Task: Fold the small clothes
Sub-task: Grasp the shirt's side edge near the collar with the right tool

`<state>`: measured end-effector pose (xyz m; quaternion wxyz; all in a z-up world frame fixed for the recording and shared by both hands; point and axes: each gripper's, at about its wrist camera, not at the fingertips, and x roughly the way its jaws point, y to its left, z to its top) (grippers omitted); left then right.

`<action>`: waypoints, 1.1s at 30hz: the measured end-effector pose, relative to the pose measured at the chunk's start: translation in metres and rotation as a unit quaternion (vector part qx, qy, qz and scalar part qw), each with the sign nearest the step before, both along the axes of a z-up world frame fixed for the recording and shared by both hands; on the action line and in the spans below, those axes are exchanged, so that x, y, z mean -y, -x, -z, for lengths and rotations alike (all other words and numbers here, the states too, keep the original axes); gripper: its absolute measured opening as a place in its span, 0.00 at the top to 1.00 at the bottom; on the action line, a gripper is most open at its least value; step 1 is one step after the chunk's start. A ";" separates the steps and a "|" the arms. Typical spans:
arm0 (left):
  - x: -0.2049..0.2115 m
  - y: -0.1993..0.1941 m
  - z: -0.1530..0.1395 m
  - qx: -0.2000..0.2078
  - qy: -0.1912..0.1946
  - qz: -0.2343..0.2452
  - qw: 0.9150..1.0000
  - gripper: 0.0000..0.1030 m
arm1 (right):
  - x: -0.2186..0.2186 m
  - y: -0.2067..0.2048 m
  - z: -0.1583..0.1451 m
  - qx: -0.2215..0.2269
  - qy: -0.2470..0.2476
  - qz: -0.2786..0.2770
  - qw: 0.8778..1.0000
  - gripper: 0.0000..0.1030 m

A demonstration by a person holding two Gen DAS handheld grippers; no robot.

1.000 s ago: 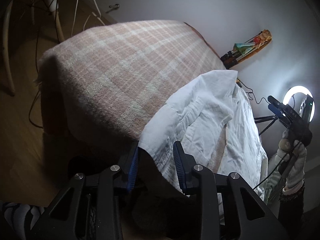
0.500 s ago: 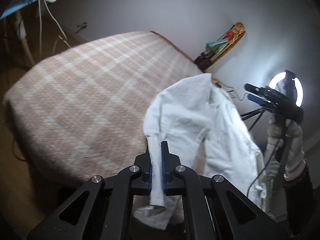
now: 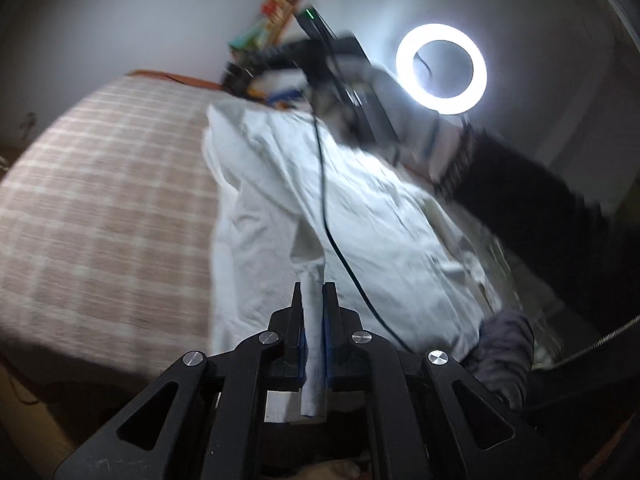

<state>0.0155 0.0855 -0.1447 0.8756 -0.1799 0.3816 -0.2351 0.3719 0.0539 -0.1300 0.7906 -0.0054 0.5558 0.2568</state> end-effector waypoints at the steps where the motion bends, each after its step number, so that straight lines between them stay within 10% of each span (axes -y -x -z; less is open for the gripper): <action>1: 0.010 0.002 0.002 -0.001 -0.009 0.012 1.000 0.96 | -0.004 0.001 -0.005 0.002 0.001 -0.009 1.000 0.31; 8: 0.038 0.001 0.022 -0.012 -0.062 0.072 0.995 0.96 | -0.027 0.000 0.002 0.001 0.100 -0.062 0.993 0.32; 12: 0.044 0.009 0.021 -0.002 -0.100 0.083 0.992 0.95 | -0.015 -0.004 0.028 -0.023 0.152 -0.050 0.987 0.65; 18: 0.070 0.004 0.022 -0.003 -0.132 0.096 0.987 0.94 | 0.038 -0.016 0.033 -0.067 0.013 0.006 0.998 0.87; 21: 0.069 0.007 0.023 -0.019 -0.138 0.093 0.986 0.70 | 0.071 -0.020 0.041 -0.081 -0.033 0.052 0.995 0.85; 23: 0.062 0.014 0.021 -0.024 -0.134 0.086 0.987 0.55 | 0.079 -0.018 0.048 -0.066 0.037 0.058 0.995 0.76; 26: 0.042 0.025 0.016 -0.028 -0.130 0.059 0.989 0.53 | 0.073 -0.003 0.042 0.011 0.162 0.032 0.986 0.66; 33: -0.002 0.019 0.028 -0.059 -0.122 -0.060 0.989 0.53 | 0.056 0.035 -0.004 0.060 0.098 -0.024 0.993 0.54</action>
